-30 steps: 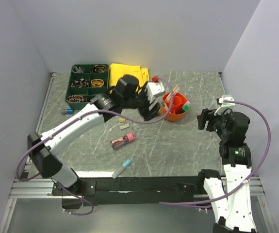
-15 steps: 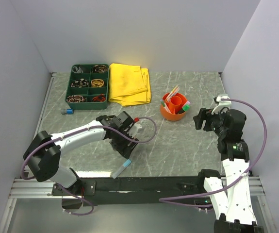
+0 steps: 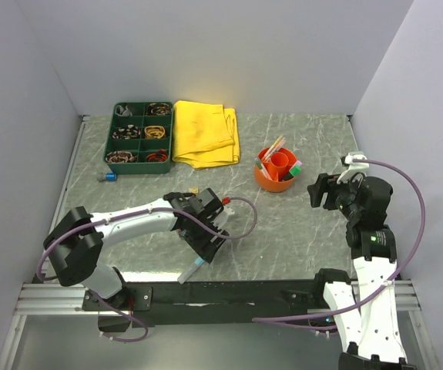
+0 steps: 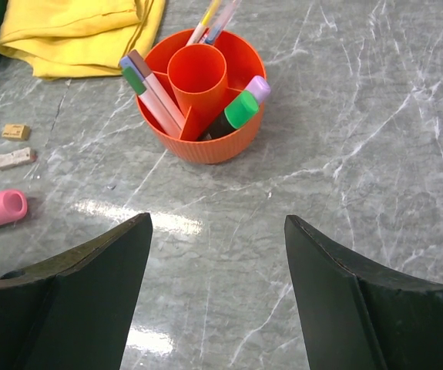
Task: Sort the stationery into containers
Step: Pick up the pen from the corner of the board.
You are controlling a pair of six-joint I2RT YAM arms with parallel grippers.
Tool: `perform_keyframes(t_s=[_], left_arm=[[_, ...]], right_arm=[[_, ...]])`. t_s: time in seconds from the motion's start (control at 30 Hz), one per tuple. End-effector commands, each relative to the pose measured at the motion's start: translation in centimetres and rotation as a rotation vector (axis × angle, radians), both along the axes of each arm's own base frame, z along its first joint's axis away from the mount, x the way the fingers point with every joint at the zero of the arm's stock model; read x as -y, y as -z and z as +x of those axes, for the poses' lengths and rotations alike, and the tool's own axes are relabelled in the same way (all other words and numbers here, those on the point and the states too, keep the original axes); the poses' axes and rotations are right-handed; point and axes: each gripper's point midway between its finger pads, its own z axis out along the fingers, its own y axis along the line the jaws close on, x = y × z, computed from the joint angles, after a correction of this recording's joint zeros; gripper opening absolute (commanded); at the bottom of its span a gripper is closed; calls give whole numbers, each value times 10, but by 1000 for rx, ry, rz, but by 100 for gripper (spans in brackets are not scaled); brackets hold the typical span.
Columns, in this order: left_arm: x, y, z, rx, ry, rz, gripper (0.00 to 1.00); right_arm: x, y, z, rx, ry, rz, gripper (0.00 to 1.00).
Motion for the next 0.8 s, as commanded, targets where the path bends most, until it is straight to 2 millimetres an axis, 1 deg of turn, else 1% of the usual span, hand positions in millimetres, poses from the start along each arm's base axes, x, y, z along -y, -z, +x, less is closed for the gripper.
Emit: perform_keyframes(t_s=[0.0, 0.17, 0.33, 0.43, 0.57, 0.67, 0.77], left_arm=[[2, 9, -3, -21, -42, 24, 71], [-3, 18, 5, 11, -64, 64, 70], [-6, 27, 7, 14, -57, 86, 70], [-5, 31, 9, 19, -60, 93, 68], [-8, 37, 11, 28, -69, 117, 57], [-12, 46, 14, 37, -82, 152, 54], [-12, 53, 9, 39, -63, 175, 54]], right_arm=[[1, -4, 2, 27, 2, -6, 78], [0, -6, 2, 31, -5, -8, 78], [-2, -4, 0, 31, -20, -13, 77], [-3, -2, 1, 30, -29, -14, 78], [-3, -1, 4, 31, -33, -17, 78], [-2, -4, 4, 43, -38, -26, 78], [-3, -7, 3, 52, -48, -42, 78]])
